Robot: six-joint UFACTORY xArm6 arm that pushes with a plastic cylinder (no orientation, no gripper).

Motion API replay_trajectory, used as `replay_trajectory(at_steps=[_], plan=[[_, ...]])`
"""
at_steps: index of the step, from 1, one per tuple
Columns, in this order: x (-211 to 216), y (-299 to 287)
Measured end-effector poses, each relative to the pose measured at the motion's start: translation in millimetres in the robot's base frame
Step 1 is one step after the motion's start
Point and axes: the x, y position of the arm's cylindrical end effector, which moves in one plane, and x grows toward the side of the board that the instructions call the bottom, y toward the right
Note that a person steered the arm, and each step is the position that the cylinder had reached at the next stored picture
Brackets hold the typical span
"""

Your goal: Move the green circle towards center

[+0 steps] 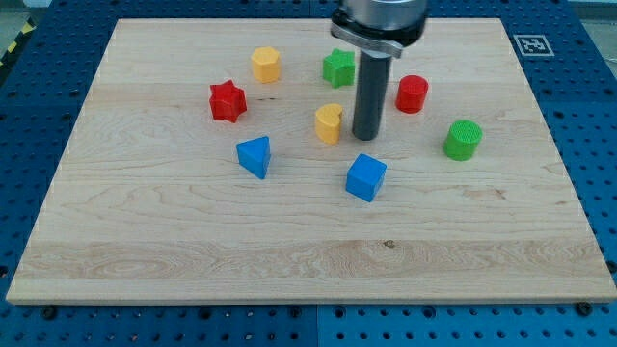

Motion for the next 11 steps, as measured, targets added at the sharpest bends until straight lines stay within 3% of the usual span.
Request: replay_trajectory(at_steps=[5,10,11], plan=[[61.9,137.2],[-29.4,163.7],[-29.7,153.1]])
